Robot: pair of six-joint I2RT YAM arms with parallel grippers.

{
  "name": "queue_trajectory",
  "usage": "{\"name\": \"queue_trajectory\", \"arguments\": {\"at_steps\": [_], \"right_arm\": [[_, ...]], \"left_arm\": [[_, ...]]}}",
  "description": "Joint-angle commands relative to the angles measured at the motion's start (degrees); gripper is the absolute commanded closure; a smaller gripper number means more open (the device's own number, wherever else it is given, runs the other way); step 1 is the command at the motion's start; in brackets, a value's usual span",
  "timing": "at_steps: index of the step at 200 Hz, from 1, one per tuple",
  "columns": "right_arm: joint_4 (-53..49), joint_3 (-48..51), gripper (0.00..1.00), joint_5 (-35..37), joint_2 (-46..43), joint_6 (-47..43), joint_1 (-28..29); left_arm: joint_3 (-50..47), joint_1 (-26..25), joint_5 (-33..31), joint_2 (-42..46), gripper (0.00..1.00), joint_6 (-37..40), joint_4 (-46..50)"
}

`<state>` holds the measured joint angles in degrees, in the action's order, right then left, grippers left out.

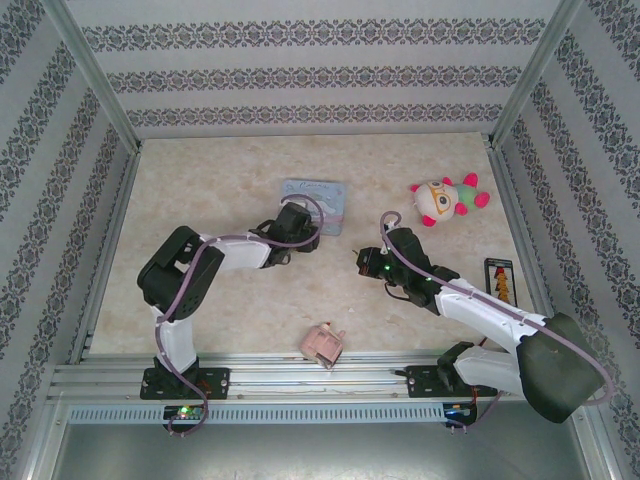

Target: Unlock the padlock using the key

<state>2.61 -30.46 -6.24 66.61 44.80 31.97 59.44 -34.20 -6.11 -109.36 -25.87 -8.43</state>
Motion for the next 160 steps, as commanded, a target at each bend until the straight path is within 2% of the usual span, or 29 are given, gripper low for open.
{"name": "queue_trajectory", "arguments": {"at_steps": [1,81,160], "right_arm": [[1.26,-0.89,1.00,0.49,0.88,-0.15,-0.82],[1.94,-3.02,1.00,-1.93,3.91,-0.36,-1.51],[2.84,-3.47,1.00,-2.83,4.87,-0.07,-1.73]], "left_arm": [[3.04,-0.96,-2.24,-2.06,0.35,2.09,-1.55],[6.18,-1.43,-6.44,-4.57,0.33,3.55,-0.23],[7.86,-1.71,-6.39,-6.87,0.44,5.50,-0.67]]}}
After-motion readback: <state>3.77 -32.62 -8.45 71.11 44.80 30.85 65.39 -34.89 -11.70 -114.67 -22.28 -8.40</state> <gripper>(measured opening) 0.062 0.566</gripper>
